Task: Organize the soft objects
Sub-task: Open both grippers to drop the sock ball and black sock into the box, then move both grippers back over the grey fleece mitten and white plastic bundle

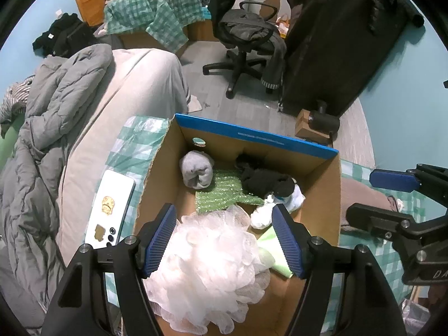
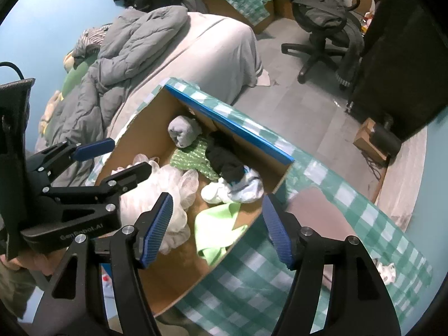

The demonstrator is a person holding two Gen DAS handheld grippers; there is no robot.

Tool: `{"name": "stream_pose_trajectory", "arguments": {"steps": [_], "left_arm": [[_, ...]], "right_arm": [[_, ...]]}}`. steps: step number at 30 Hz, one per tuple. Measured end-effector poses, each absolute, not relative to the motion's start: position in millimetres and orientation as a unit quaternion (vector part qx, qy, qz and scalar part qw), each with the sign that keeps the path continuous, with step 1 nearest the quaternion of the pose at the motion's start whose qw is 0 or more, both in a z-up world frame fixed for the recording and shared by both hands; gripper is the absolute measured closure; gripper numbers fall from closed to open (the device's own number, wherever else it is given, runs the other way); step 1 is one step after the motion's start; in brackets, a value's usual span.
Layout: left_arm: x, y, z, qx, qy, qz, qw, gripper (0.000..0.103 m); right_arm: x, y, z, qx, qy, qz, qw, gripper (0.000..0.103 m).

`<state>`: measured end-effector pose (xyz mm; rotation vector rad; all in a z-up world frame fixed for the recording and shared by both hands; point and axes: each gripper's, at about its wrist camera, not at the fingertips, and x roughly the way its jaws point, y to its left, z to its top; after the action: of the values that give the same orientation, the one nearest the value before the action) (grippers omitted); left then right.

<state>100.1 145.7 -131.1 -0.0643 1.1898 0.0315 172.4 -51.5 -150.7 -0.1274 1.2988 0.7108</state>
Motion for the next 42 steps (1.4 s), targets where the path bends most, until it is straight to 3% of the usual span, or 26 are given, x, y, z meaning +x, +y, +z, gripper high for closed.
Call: {"name": "stream_pose_trajectory", "arguments": {"steps": [42], "left_arm": [[60, 1, -104, -0.006, 0.564, -0.069, 0.823, 0.027]], "right_arm": [[124, -256, -152, 0.004, 0.627, 0.192, 0.755, 0.032]]}}
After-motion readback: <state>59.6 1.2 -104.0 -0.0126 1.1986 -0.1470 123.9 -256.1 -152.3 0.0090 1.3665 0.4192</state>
